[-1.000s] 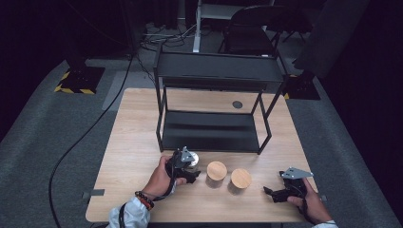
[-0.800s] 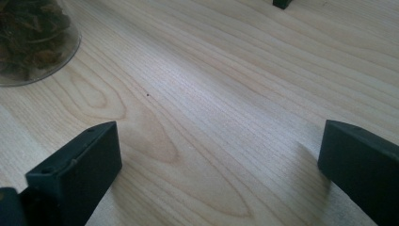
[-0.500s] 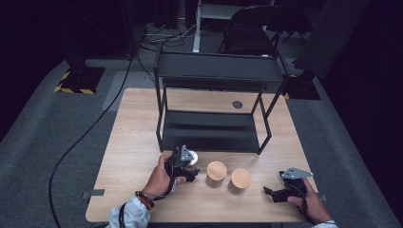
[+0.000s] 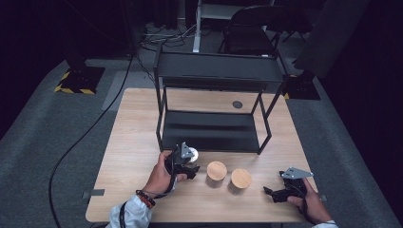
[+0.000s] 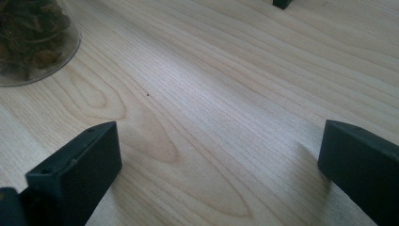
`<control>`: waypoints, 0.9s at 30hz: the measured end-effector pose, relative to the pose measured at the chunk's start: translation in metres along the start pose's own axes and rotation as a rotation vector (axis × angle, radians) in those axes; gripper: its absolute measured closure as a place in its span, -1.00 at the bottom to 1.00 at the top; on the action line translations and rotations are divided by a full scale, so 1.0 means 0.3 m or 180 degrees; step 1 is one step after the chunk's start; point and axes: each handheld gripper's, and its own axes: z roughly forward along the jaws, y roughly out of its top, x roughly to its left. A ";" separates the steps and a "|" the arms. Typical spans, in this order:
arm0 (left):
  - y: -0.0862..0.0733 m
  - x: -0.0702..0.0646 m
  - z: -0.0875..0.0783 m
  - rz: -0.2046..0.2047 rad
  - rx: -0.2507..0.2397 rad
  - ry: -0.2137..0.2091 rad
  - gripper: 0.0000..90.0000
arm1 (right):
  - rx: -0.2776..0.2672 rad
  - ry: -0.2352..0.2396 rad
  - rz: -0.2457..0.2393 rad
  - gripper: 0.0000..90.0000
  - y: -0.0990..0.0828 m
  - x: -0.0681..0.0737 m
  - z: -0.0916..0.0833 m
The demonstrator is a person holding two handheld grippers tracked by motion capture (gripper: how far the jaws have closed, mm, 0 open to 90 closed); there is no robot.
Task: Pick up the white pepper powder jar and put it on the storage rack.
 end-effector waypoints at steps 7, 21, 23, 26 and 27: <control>0.026 0.012 -0.021 0.0002 -0.0040 0.0042 -0.33 | 0.0000 0.0000 0.0000 -1.00 0.000 0.000 0.000; 0.105 0.041 -0.037 -0.0176 -0.0196 0.0208 -0.34 | 0.0000 0.0000 0.0000 -1.00 0.000 0.000 0.000; 0.126 0.045 -0.032 -0.0194 -0.0202 0.0254 -0.33 | 0.0000 0.0000 0.0000 -1.00 0.000 0.000 0.000; 0.140 0.051 -0.027 -0.0208 -0.0201 0.0275 -0.33 | 0.0000 0.0000 0.0000 -1.00 0.000 0.000 0.000; 0.152 0.056 -0.023 -0.0212 -0.0220 0.0316 -0.33 | 0.0000 0.0000 0.0000 -1.00 0.000 0.000 0.000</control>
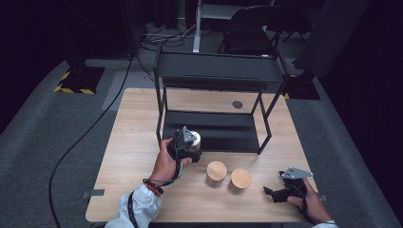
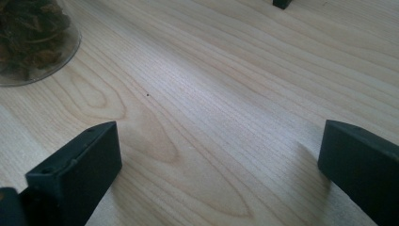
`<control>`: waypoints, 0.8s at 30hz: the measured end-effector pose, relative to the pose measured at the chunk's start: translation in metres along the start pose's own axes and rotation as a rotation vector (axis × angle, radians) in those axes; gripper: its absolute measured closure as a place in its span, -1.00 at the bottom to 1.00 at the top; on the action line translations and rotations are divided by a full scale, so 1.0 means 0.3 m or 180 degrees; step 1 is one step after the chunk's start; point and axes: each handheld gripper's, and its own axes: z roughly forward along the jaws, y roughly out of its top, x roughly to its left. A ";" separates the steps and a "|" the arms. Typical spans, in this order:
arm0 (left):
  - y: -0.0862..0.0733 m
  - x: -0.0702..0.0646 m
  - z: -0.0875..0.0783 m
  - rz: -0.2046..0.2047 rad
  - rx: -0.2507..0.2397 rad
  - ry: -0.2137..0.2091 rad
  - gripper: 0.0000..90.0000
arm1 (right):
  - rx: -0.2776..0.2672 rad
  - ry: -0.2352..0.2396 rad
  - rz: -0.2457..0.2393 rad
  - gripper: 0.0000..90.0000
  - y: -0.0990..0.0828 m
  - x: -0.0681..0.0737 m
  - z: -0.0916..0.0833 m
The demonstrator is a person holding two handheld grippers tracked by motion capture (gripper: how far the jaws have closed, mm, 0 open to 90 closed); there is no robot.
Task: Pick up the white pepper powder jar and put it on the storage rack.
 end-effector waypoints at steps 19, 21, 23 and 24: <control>0.056 0.052 0.072 -0.0179 0.0035 0.0138 -0.33 | 0.0000 0.0000 0.0000 -1.00 0.000 0.000 0.000; 0.058 0.062 0.082 -0.0209 0.0037 0.0159 -0.33 | 0.0000 0.0000 0.0000 -1.00 0.000 0.000 0.000; 0.060 0.072 0.092 -0.0232 0.0043 0.0188 -0.34 | 0.0000 0.0000 0.0000 -1.00 0.000 0.000 0.000; 0.061 0.077 0.096 -0.0250 0.0048 0.0201 -0.33 | 0.0000 0.0001 0.0000 -1.00 0.000 0.000 0.000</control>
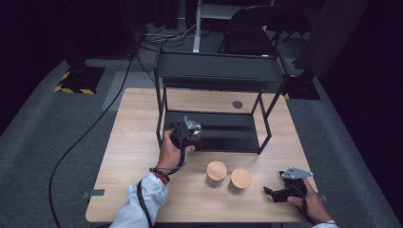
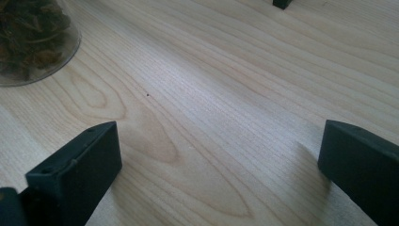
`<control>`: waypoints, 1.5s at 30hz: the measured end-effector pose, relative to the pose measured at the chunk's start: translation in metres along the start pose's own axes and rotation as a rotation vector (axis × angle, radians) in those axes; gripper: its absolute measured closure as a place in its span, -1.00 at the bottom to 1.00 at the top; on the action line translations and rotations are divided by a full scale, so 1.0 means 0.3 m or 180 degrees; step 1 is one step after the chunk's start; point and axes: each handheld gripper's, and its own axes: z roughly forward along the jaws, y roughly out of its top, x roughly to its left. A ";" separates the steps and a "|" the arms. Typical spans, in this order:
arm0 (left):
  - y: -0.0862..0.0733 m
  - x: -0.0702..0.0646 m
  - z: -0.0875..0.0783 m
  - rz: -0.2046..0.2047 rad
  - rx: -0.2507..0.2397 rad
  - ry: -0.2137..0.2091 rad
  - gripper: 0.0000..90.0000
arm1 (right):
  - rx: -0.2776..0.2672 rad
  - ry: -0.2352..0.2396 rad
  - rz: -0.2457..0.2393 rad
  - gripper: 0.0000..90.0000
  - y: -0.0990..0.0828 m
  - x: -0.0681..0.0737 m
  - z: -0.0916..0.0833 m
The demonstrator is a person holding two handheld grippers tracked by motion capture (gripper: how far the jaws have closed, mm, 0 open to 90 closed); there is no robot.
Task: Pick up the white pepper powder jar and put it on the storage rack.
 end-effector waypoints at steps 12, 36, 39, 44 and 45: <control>0.025 0.036 0.053 -0.0132 0.0004 0.0140 -0.34 | 0.0000 0.0000 -0.0001 -1.00 0.000 0.000 0.000; 0.023 0.069 0.153 -0.0315 0.0107 0.0295 -0.34 | -0.0002 0.0000 0.0000 -1.00 0.000 0.000 0.000; 0.014 0.071 0.161 -0.0349 0.0105 0.0301 -0.34 | -0.0001 0.0000 0.0000 -1.00 0.000 0.000 0.000; 0.004 0.079 0.165 -0.0358 0.0111 0.0315 -0.34 | 0.0001 0.0003 -0.0003 -1.00 0.000 0.000 0.000; 0.001 0.082 0.168 -0.0343 0.0106 0.0319 -0.34 | 0.0001 0.0003 -0.0003 -1.00 0.000 0.000 0.000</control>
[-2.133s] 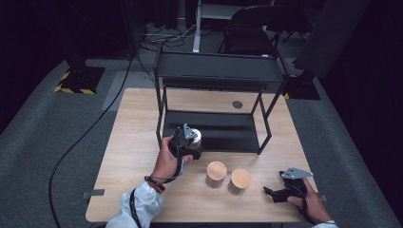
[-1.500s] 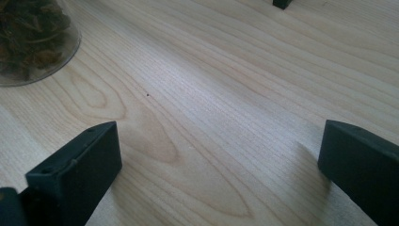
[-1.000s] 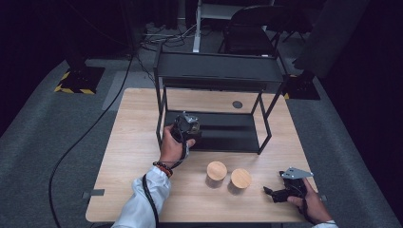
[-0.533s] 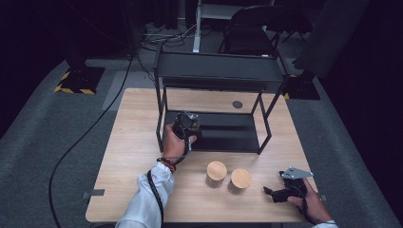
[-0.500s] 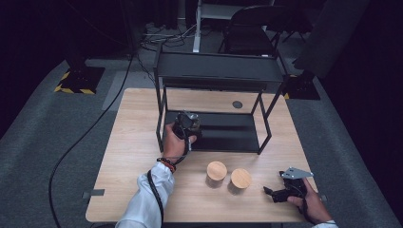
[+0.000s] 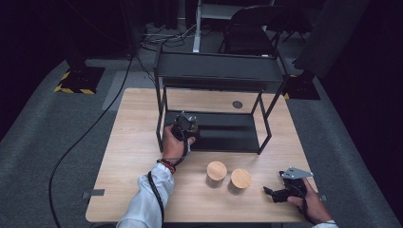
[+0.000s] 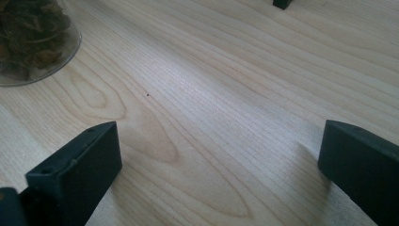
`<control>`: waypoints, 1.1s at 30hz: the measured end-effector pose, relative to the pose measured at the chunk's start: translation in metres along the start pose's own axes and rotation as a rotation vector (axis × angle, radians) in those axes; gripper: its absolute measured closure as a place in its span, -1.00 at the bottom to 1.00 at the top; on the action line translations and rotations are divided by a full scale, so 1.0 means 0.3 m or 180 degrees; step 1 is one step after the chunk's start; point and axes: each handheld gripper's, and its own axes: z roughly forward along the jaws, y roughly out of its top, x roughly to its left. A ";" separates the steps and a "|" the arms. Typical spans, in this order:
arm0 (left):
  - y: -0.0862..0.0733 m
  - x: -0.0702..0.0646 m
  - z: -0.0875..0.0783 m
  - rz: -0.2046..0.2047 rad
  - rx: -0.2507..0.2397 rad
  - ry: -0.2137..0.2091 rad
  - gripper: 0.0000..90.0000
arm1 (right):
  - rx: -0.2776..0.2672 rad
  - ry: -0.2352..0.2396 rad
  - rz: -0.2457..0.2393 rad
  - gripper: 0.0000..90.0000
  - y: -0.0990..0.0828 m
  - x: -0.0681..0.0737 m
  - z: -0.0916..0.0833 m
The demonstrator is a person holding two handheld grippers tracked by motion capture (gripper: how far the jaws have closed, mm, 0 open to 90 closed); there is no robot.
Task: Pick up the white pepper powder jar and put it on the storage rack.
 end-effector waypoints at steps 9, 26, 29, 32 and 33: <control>-0.007 -0.001 0.008 -0.0055 -0.0057 -0.0027 -0.34 | 0.0001 0.0000 0.0000 -1.00 0.000 0.000 0.000; -0.008 -0.003 0.007 -0.0047 -0.0018 0.0028 -0.64 | 0.0000 -0.0002 0.0002 -1.00 0.000 0.000 0.000; -0.002 -0.008 -0.001 -0.0002 -0.0025 0.0036 -0.67 | 0.0000 -0.0001 0.0002 -1.00 0.000 0.000 0.000; 0.000 -0.011 -0.005 0.0038 0.0016 0.0043 -0.78 | 0.0000 -0.0002 0.0002 -1.00 0.000 0.000 0.000; 0.000 -0.012 -0.007 0.0051 0.0034 0.0054 -0.78 | 0.0000 -0.0002 0.0002 -1.00 0.000 0.000 0.000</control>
